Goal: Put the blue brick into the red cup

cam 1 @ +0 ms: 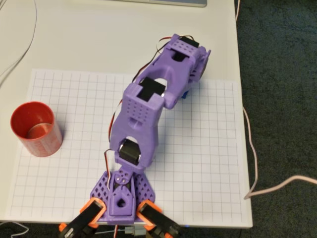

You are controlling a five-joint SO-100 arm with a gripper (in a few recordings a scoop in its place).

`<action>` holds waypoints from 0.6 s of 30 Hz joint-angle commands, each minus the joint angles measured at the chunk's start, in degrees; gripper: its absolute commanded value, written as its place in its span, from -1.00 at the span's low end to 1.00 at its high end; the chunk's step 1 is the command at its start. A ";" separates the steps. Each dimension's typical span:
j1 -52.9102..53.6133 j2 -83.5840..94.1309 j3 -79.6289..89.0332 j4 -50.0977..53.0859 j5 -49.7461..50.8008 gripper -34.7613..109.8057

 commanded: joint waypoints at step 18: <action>-1.23 15.21 -14.50 -0.62 12.39 -0.52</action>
